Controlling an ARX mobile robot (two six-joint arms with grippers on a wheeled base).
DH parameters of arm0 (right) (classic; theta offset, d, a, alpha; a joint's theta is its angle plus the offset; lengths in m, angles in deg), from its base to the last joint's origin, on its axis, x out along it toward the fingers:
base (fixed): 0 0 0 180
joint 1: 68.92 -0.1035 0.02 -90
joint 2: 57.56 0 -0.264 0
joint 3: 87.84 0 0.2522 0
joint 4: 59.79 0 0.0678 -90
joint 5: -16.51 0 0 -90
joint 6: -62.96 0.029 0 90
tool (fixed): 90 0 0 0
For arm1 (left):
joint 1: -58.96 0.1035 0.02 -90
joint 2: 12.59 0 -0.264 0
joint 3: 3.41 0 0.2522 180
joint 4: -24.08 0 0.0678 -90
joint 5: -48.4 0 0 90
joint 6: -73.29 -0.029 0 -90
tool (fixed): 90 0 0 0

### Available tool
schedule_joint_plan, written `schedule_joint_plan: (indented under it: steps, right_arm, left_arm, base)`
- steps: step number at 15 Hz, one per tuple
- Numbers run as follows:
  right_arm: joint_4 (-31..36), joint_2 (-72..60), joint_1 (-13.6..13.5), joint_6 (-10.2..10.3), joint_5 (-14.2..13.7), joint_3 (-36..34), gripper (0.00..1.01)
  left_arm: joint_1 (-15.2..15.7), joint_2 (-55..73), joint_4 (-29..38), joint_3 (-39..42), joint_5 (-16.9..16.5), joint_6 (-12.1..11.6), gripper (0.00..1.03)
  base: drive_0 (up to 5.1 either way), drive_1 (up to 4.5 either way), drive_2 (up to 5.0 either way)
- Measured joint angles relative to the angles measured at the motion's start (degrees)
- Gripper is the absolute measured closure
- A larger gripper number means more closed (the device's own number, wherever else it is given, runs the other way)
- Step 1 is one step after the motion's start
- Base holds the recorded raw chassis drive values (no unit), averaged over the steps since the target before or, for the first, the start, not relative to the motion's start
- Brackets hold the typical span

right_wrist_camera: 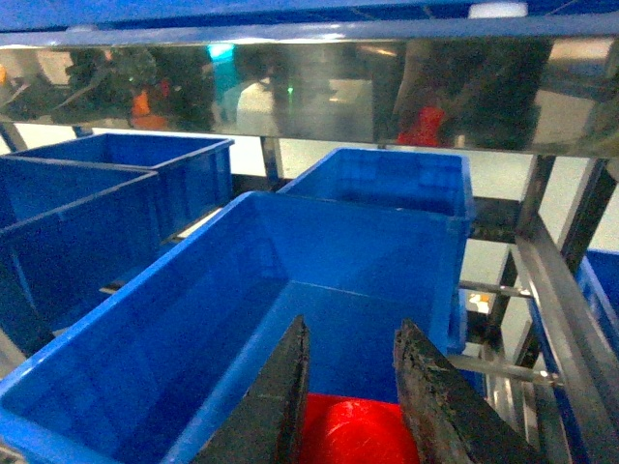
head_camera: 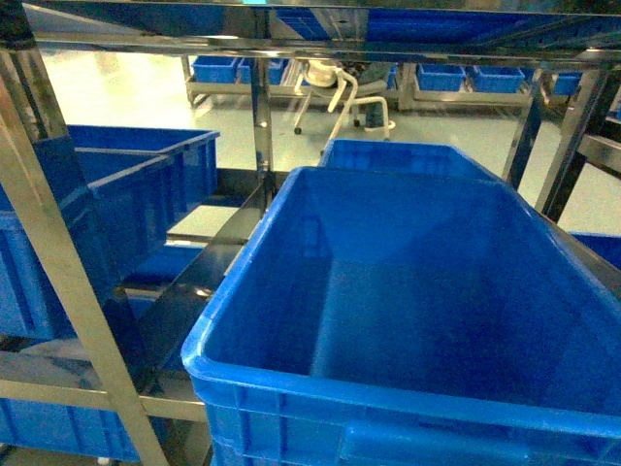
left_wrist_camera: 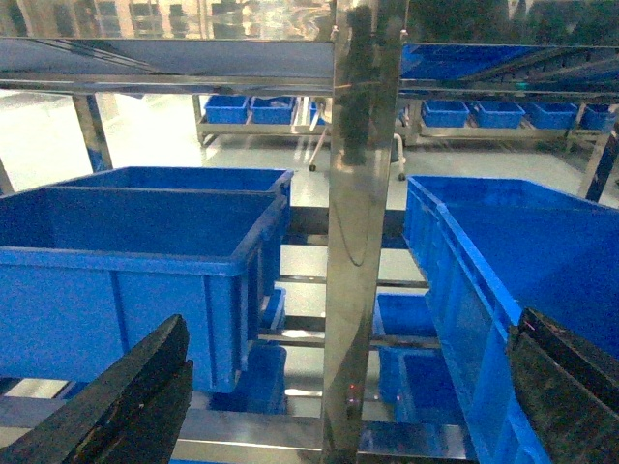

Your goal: Pick red block from blue box to shelf

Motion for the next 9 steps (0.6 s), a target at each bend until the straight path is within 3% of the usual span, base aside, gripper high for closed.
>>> schedule_joint_plan:
  steps: [3, 4, 7, 9]
  right_arm:
    - [5.6, -8.0, -6.1, 3.4, -0.5, 0.6, 0.80]
    - [8.7, -12.4, -8.5, 3.9, -2.0, 0.7, 0.80]
    - [20.4, -27.6, -13.0, 4.0, -5.2, 4.5, 0.80]
    - [25.6, -37.1, -13.6, 3.8, -6.3, 8.8, 0.80]
  left_arm:
    - [0.0, 0.0, 0.0, 0.0, 0.0, 0.0, 0.05]
    - [0.0, 0.0, 0.0, 0.0, 0.0, 0.0, 0.05]
    - [0.0, 0.0, 0.0, 0.0, 0.0, 0.0, 0.05]
    - [0.0, 0.0, 0.0, 0.0, 0.0, 0.0, 0.05]
  base:
    - [0.0, 0.00, 0.0]
    - [0.0, 0.00, 0.0]
    - [0.0, 0.00, 0.0]
    - [0.0, 0.00, 0.0]
